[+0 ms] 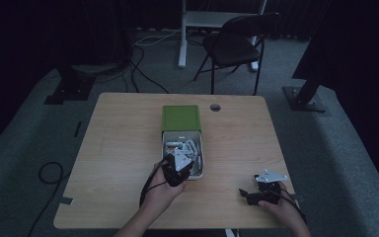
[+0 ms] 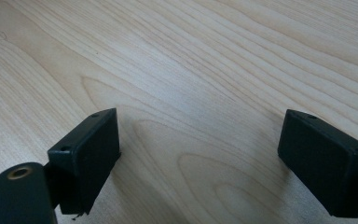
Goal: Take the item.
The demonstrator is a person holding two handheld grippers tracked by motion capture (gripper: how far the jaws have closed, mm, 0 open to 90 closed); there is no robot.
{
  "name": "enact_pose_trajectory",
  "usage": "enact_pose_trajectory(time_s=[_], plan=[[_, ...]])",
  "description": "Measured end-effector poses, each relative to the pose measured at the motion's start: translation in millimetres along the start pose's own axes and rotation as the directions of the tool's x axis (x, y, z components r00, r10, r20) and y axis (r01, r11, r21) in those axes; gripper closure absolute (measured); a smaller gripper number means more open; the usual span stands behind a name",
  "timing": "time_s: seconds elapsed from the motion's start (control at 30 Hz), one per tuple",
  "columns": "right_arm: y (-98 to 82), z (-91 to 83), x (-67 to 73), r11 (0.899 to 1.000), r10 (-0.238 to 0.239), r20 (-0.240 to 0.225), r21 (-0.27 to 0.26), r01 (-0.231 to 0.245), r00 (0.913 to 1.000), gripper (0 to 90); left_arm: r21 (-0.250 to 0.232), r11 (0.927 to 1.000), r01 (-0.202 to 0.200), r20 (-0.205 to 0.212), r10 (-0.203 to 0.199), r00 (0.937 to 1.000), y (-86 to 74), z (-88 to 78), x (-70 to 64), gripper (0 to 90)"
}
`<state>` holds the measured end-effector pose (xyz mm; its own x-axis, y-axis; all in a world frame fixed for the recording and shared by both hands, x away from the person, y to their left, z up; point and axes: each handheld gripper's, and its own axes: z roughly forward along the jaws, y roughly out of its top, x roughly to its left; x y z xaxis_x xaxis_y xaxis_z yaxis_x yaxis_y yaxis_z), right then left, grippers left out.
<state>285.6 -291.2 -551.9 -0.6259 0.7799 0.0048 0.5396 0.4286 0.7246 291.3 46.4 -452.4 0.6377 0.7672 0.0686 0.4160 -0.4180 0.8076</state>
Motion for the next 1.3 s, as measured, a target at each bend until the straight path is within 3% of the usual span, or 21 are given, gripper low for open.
enact_pose_trajectory(time_s=[0.17, 0.33, 0.6, 0.97, 1.3], plan=[[0.0, 0.0, 0.0, 1.000, -0.001, 0.000, -0.001, 0.001, 1.0000, 12.4, -0.024, 0.9997, 0.010, 0.018, -0.009, 0.9998, 2.7, -11.4, 5.4, 86.7], [0.0, 0.0, 0.0, 1.000, 0.000, 0.000, 0.000, 0.000, 1.0000, 12.4, -0.051, 0.9986, -0.012, 0.007, 0.013, 0.9999, 6.5, -23.4, 9.8, 86.7], [0.0, 0.0, 0.1, 1.000, 0.000, 0.000, 0.000, 0.000, 1.0000, 12.4, -0.111, 0.9938, 0.000, -0.003, 0.000, 1.0000, 11.5, -40.1, 21.5, 86.7], [0.0, -0.1, 0.2, 1.000, 0.001, 0.001, 0.001, -0.001, 1.0000, 12.4, -0.157, 0.9875, 0.014, -0.044, -0.021, 0.9988, 3.2, -56.6, 44.2, 86.7], [0.0, 0.0, 0.1, 1.000, -0.001, 0.001, 0.000, 0.001, 1.0000, 12.4, -0.218, 0.9755, 0.029, -0.078, -0.047, 0.9958, -9.6, -75.6, 64.1, 86.7]])
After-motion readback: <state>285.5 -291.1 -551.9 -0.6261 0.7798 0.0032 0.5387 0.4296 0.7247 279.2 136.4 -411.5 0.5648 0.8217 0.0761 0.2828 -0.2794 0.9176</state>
